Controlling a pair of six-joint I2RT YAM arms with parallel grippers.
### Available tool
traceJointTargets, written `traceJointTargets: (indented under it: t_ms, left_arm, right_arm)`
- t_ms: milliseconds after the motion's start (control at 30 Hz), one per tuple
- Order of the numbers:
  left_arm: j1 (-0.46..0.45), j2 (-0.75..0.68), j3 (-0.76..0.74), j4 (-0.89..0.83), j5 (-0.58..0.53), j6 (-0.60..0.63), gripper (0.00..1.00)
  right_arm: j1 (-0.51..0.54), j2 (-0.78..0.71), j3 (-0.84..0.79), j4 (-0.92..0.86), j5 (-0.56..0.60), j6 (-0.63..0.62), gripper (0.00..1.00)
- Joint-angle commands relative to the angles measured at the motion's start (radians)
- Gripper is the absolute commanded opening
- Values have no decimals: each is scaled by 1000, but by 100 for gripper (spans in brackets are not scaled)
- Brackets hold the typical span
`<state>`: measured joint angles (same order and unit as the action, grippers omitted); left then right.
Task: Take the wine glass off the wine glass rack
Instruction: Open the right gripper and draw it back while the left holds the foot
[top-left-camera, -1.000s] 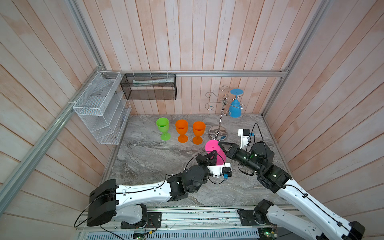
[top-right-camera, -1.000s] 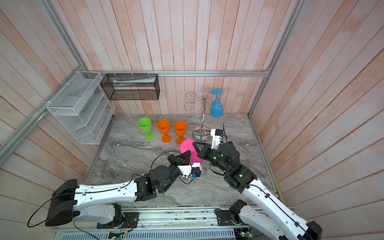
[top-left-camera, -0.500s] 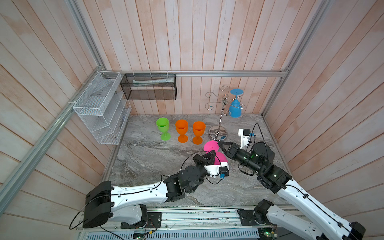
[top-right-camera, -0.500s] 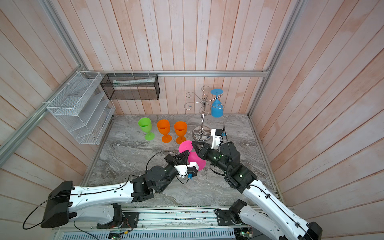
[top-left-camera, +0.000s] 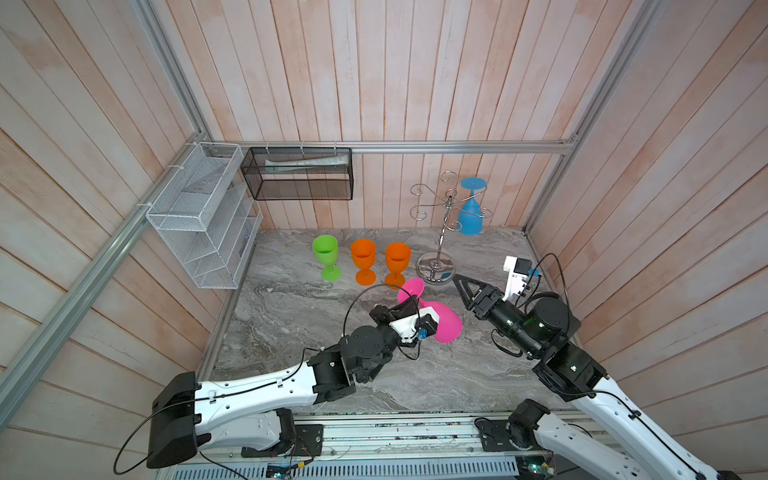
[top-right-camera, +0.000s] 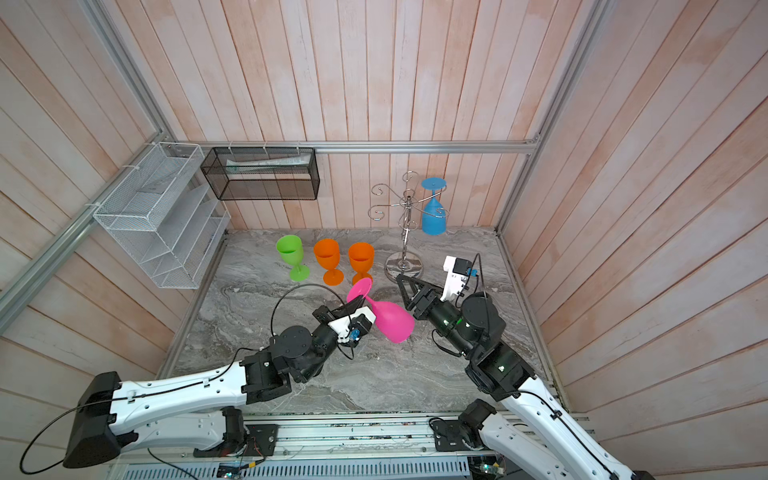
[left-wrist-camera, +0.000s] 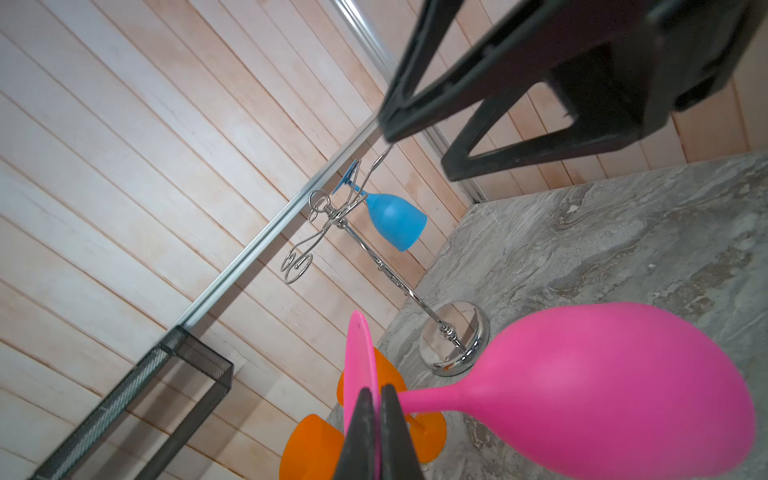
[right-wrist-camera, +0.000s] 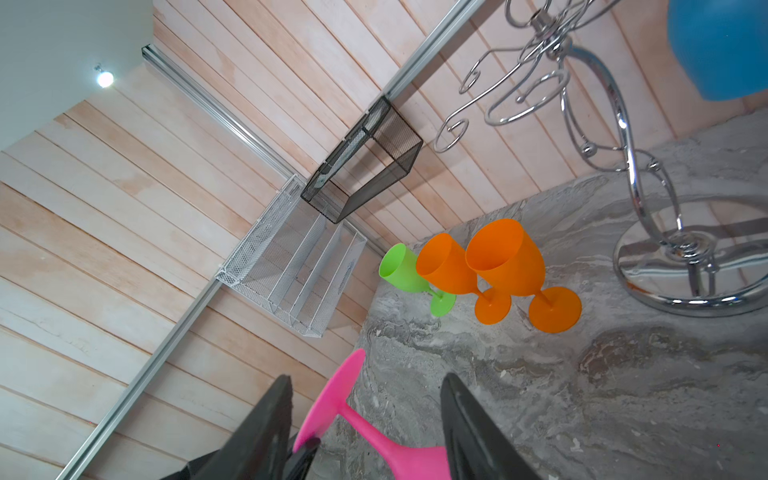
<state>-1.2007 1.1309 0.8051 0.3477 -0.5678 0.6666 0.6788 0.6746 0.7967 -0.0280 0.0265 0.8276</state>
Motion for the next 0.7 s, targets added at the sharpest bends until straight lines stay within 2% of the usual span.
traceJointTargets:
  t_ms: [0, 100, 300, 467, 667]
  left_arm:
    - [27, -61, 3, -117, 49, -232, 0]
    - [50, -109, 5, -200, 60, -369, 0]
    - [105, -180, 32, -403, 101, -717, 0]
    - [136, -221, 41, -535, 150, -993, 0]
    - [161, -272, 13, -621, 202, -1236, 0]
  right_arm:
    - [-2, -41, 22, -59, 103, -77, 58]
    - [-2, -74, 22, -90, 131, -121, 56]
    - [-2, -123, 10, -124, 152, -212, 49]
    - [-1, -130, 2, -119, 90, -281, 46]
    - [0, -130, -6, -107, 16, -318, 44]
